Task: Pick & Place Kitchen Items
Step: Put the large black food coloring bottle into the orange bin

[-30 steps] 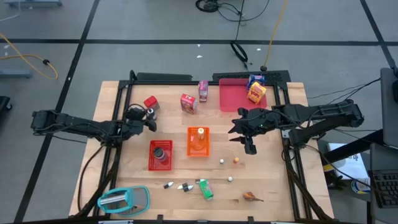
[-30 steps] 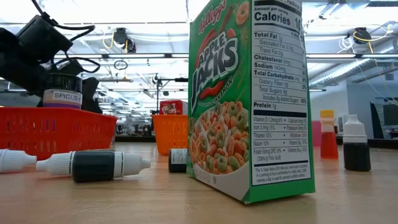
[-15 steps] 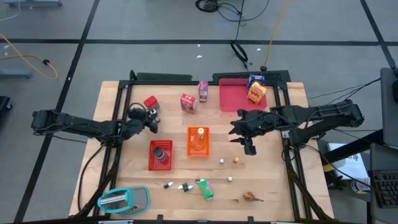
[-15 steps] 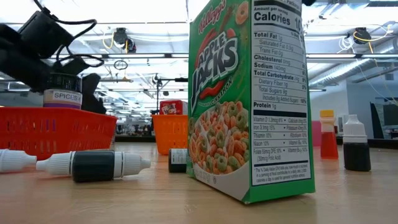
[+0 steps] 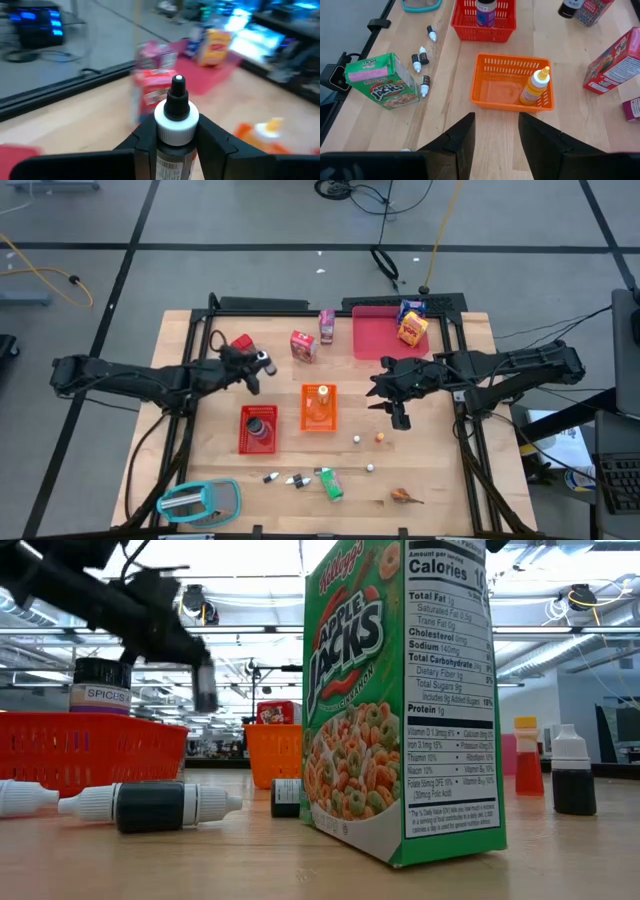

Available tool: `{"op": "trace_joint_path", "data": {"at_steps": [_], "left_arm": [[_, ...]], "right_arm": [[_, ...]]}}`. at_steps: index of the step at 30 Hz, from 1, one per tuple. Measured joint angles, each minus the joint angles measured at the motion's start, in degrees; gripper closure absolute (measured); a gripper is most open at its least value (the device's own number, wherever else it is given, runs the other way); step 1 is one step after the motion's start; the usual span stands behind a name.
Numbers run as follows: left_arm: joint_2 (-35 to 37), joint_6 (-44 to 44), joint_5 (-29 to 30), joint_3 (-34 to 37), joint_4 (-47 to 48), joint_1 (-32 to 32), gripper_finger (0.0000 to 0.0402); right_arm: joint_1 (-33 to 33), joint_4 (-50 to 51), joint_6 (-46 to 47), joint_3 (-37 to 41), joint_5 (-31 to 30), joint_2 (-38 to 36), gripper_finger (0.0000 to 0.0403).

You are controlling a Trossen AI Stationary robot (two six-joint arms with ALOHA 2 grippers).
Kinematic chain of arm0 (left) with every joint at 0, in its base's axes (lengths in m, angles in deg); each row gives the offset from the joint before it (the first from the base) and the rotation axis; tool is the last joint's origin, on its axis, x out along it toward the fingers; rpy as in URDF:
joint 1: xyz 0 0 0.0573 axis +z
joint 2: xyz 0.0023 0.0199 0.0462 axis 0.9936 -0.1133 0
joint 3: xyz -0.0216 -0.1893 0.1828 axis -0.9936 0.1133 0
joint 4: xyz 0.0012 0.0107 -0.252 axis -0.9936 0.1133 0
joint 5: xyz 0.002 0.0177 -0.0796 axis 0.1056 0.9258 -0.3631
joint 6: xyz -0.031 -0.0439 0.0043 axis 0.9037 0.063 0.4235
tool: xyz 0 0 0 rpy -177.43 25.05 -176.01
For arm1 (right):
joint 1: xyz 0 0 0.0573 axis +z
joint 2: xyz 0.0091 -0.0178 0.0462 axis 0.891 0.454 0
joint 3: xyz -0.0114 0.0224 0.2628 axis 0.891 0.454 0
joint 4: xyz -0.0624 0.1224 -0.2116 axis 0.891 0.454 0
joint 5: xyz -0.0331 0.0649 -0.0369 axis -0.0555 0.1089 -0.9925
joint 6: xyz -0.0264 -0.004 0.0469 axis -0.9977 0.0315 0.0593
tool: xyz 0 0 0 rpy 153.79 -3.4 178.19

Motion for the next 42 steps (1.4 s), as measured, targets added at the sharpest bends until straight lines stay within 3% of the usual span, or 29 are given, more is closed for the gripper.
{"op": "trace_joint_path", "data": {"at_steps": [4,8,17,29,42], "left_arm": [[-1.2,-2.6,-4.3,-2.5,0.0,-1.2,0.0313],[-5.1,-3.0,-4.7,-3.6,-1.4,-3.6,0.0313],[-18.6,-5.1,-6.0,-3.6,-18.6,-7.1,0.0313],[-33.0,-4.2,-10.2,-3.6,-34.3,-8.0,0.0313],[-37.8,-6.7,-10.2,-4.9,-38.1,-8.1,0.0313]], "right_arm": [[0.0,0.0,0.0,0.0,0.0,0.0,0.0261],[0.0,-0.4,-0.4,0.0,0.0,0.0,0.0261],[0.0,-0.8,-1.5,0.0,0.0,0.0,0.0261],[0.0,-0.8,-1.5,0.0,0.0,0.0,0.0261],[0.0,-0.8,-1.7,0.1,0.0,0.0,0.0261]]}}
